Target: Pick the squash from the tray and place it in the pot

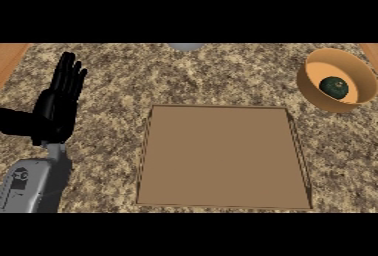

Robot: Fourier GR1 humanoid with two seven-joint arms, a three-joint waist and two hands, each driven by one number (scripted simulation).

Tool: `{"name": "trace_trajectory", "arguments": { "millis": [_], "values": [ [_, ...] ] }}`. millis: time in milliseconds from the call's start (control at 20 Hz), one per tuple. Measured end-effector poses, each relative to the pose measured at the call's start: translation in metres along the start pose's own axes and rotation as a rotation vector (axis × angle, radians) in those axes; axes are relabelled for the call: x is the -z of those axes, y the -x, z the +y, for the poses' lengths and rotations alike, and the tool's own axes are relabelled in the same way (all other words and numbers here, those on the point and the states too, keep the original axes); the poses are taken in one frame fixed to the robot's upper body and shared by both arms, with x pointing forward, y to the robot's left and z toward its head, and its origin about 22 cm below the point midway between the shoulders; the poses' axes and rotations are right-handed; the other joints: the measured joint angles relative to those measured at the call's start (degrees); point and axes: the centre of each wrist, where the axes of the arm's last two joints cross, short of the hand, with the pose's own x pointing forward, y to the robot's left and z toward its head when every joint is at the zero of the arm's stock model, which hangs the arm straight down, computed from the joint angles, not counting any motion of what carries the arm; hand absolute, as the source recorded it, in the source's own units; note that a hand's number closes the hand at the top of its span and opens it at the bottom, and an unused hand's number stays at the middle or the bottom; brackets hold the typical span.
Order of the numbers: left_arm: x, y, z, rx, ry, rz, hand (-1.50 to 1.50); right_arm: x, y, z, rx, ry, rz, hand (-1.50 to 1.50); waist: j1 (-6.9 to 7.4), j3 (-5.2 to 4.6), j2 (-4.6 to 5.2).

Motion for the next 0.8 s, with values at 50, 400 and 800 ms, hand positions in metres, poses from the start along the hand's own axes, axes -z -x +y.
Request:
{"name": "trace_trajectory", "arguments": {
  "millis": [50, 400, 800],
  "values": [
    [-0.001, -0.001, 0.004, 0.002, -0.001, 0.001, 0.0, -0.004, 0.007, -0.007, 0.011, 0.008, -0.002, -1.5, 0.01, -0.01, -0.04],
    [-0.008, -0.001, 0.003, -0.001, 0.008, -0.001, 0.0, -0.02, 0.024, -0.074, 0.046, 0.061, -0.01, -1.5, 0.29, 0.07, 0.05],
    [-0.005, 0.0, 0.002, -0.007, 0.009, -0.006, 0.0, -0.039, 0.03, -0.128, 0.05, 0.089, -0.021, -1.5, 0.47, 0.16, 0.3]
  ]
}}
